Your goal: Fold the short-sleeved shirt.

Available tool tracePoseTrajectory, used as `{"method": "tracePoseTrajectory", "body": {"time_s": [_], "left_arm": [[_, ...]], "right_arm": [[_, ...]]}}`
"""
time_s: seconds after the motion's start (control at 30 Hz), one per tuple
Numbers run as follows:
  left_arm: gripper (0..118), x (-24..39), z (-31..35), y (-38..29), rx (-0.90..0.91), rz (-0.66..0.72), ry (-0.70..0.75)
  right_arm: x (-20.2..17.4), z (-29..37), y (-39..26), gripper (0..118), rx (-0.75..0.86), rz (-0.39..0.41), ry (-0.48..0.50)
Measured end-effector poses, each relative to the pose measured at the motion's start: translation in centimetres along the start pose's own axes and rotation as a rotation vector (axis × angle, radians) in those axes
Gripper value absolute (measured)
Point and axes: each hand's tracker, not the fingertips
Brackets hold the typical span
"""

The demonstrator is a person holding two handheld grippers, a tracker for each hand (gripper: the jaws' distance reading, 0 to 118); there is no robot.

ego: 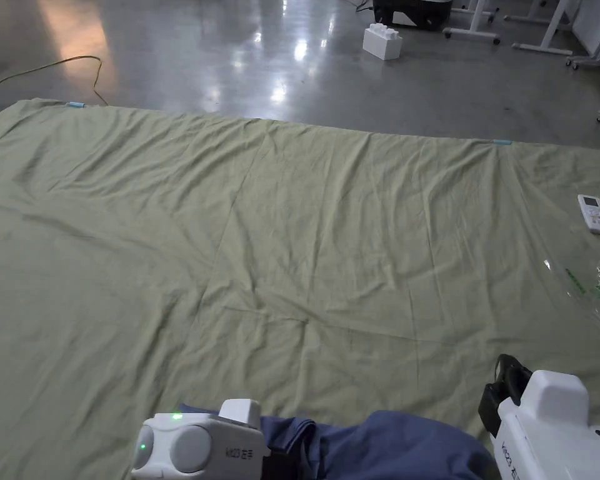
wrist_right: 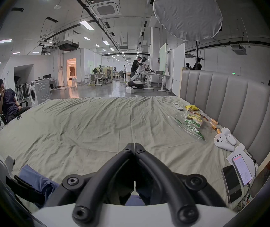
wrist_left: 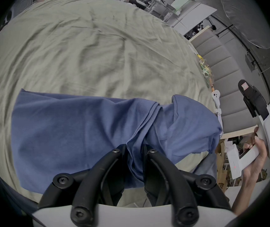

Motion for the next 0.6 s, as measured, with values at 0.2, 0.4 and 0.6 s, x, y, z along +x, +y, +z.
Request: {"method": "tracePoseTrajectory", "body": {"time_s": [0.2, 0.4, 0.6], "left_arm": [[20, 1.1, -0.8, -0.8, 0.029, 0.009, 0.004], [22, 1.4, -0.5, -1.2, 0.084, 0.017, -0.001], [56, 0.3, 3.6, -0.8, 0.126, 0.072, -0.131]], "right_arm": [[-0.1, 0.0, 0.1, 0, 0.002, 0.003, 0.005], [-0.4, -0.2, 0.0, 0, -0.003, 0.005, 0.014], [-0.6, -0.3, 0.2, 0, -0.002, 0.007, 0.02]]}}
